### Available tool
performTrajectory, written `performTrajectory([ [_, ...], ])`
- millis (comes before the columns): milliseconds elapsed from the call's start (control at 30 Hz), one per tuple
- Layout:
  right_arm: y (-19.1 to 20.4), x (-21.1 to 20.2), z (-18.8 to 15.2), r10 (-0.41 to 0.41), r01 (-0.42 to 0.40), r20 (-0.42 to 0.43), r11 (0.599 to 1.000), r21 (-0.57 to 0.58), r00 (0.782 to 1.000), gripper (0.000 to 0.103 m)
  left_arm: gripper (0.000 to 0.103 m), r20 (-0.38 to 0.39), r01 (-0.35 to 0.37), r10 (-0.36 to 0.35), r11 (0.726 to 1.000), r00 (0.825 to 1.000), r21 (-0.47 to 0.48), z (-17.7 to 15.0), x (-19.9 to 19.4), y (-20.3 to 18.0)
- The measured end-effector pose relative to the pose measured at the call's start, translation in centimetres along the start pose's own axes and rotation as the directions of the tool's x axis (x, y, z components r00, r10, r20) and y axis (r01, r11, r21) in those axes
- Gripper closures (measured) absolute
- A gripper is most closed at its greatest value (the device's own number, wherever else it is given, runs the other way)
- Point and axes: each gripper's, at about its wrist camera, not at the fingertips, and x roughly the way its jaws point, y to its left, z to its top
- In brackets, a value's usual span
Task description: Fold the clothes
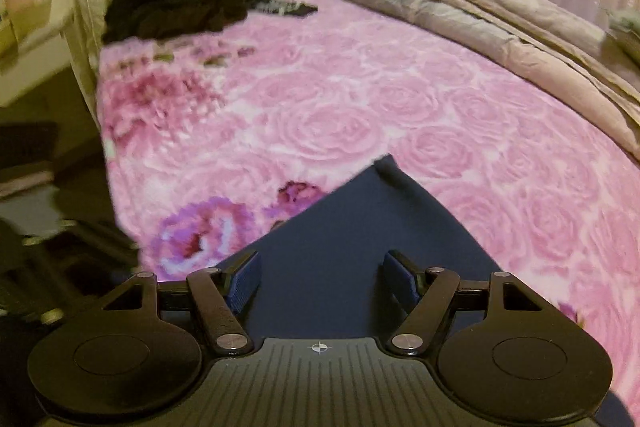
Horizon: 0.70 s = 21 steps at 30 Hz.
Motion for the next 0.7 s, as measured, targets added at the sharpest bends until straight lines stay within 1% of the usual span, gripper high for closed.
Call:
performTrajectory([
  [100,-0.5,1.5,0.1,-0.005,0.005,-0.035,1.0,0.005,0.999,0.032,0.08,0.024,0.003,-0.002,0.998,1.0,-0.063,-0.7,-0.5,0.5],
  [167,-0.5,1.4,0.3,-0.003,0.003,-0.038,1.0,0.005,0.999,0.032,0.071,0.039,0.012,-0.008,0.994,0.999,-0.108,-0.8,-0.6,1.0],
  [267,-0.1,1.6,0.4,-0.005,0.004,-0.054,1.0,-0.016,0.999,0.032,0.071,0.03,0.012,-0.008,0.993,1.0,-0.117,-1.0,-0.3,1.1],
  [367,-0.4,3.1,0.6,-0.024,0.024,-0.088,1.0,-0.006,0.996,0.032,0.077,0.03,-0.016,0.02,0.993,0.999,-0.114,-1.2,-0.3,0.6],
  [400,-0.8,3.6,0.7,-0.018,0.02,-0.089,0.999,0.025,0.996,0.032,0.077,0.032,-0.024,0.028,0.993,0.999,-0.119,-1.3,-0.4,0.4],
  [467,-1.9,4.8,1.0,-0.01,0.017,-0.079,0.995,0.095,0.997,0.032,0.079,0.033,-0.041,0.045,0.991,0.998,-0.124,-1.5,-0.6,0.2],
  [600,-3.2,6.0,1.7,-0.032,0.04,-0.052,0.984,0.172,0.998,0.032,0.081,0.023,-0.067,0.071,0.991,0.997,-0.115,-1.9,-0.8,-0.1],
  [700,-4.8,6.0,2.0,-0.044,0.048,-0.021,0.964,0.261,0.999,0.032,0.086,0.01,-0.089,0.091,0.991,0.996,-0.103,-1.9,-0.8,-0.2],
])
